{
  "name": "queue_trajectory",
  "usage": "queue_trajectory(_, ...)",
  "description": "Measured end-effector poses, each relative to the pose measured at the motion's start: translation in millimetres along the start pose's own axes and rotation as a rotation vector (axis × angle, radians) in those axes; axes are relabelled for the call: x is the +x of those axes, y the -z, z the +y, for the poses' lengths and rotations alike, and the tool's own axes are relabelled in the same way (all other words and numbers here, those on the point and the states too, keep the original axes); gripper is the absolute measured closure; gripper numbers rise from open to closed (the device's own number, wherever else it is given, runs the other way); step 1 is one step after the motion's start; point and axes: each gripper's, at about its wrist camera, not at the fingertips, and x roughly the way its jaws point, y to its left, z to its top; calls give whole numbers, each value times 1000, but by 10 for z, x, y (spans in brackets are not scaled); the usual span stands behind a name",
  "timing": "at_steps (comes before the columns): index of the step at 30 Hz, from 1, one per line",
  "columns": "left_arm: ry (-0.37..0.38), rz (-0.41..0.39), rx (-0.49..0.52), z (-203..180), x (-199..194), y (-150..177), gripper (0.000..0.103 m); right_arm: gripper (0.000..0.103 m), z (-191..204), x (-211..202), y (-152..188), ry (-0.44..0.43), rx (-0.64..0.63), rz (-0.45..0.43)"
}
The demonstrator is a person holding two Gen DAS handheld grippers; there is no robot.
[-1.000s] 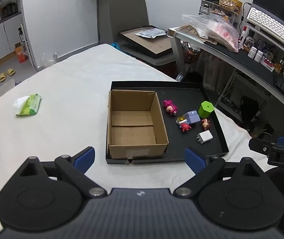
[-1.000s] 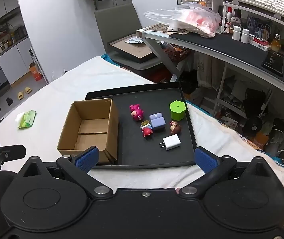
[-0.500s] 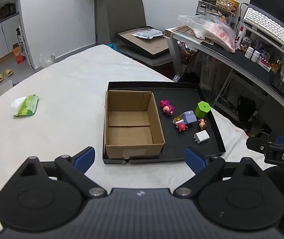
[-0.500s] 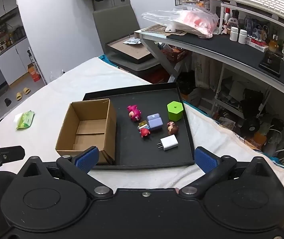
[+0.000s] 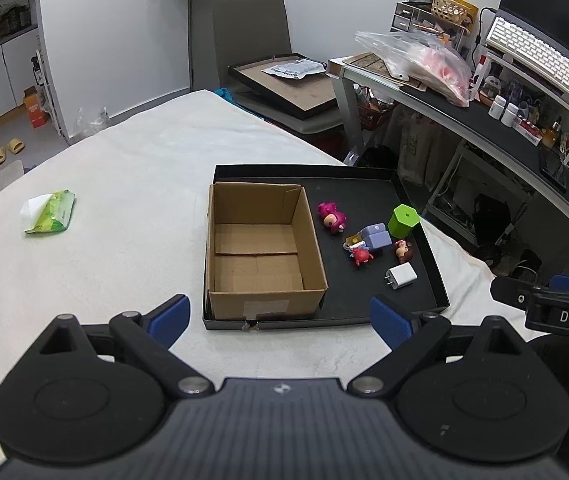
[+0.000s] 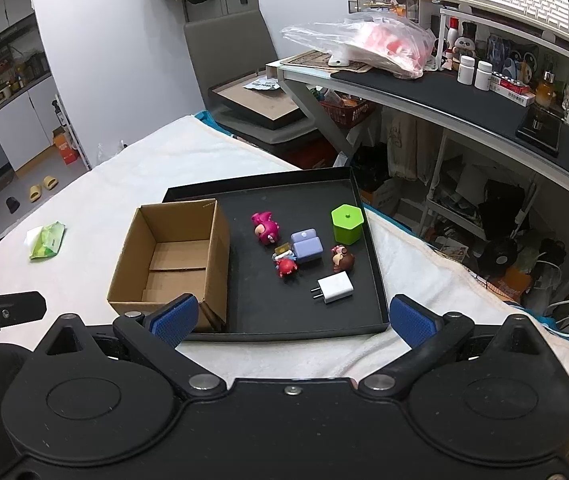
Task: Organize rigid objects
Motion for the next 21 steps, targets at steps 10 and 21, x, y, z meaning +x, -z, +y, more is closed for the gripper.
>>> queue_trajectory(10,-7,3,0,-16,7,-7,7,0,9,-5,-6,5,-3,-1)
queue_trajectory(21,-3,3,-5,3,6,-5,7,0,45,-5,-14,-2,-27,20)
